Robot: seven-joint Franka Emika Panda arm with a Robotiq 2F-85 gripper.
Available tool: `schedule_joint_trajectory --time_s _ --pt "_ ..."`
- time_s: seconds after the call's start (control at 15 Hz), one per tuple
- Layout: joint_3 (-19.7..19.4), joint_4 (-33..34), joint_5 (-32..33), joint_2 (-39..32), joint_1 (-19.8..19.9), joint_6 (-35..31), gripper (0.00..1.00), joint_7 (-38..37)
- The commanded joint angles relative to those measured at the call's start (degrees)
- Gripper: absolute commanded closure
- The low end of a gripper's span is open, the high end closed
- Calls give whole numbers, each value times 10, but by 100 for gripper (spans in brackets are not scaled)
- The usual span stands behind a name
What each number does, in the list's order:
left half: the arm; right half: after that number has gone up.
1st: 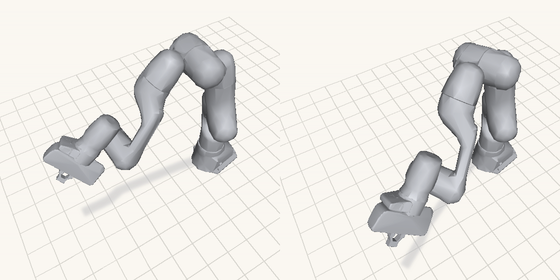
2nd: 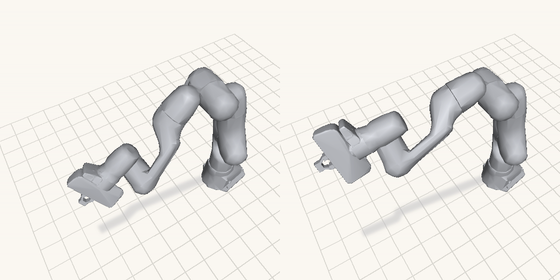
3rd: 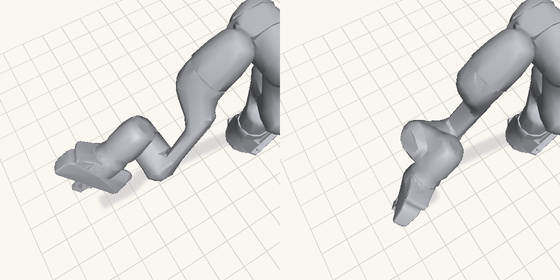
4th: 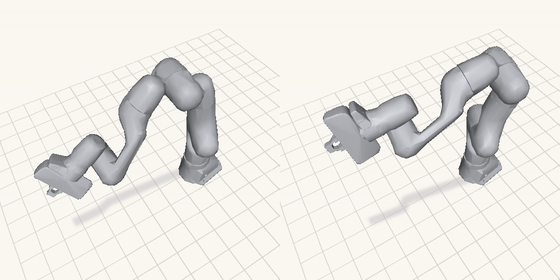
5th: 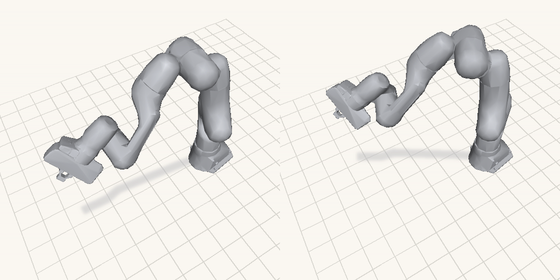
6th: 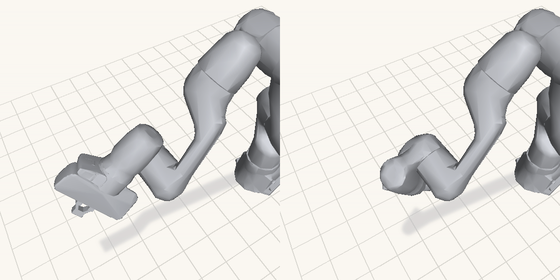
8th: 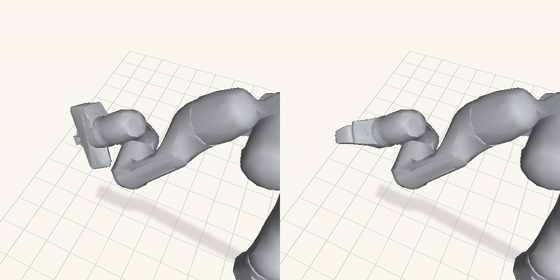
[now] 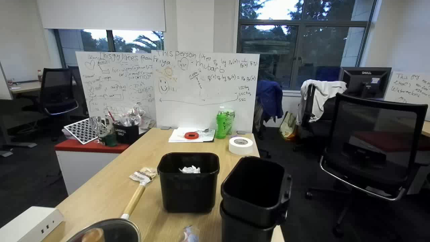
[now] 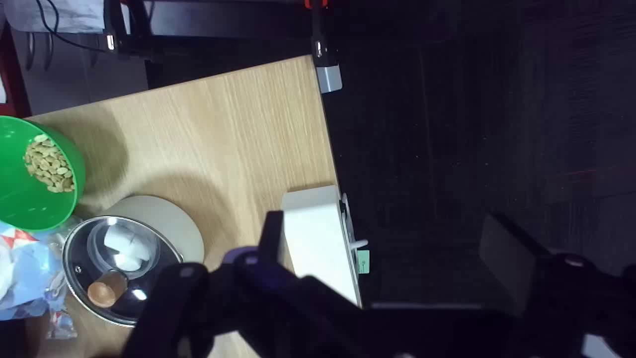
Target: Uncover the white pot
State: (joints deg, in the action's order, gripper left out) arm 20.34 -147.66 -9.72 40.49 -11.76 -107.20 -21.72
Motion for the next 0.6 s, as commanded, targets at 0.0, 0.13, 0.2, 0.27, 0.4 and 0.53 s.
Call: schedule_joint_trajectory --time_s 0.0,0.13,0.2,0.27,0.4,0.53 --pt "-2 1 2 -1 -2 1 0 -1" --pt "-2 1 2 -1 -2 1 0 -1" --pt "-3 3 1 -5 -1 4 0 -3" --pt "-3 4 1 -6 0 3 0 -4" --pt "-2 5 -1 -11 5 -2 0 -14" --pt "-5 9 -5 -20 13 -6 0 -30"
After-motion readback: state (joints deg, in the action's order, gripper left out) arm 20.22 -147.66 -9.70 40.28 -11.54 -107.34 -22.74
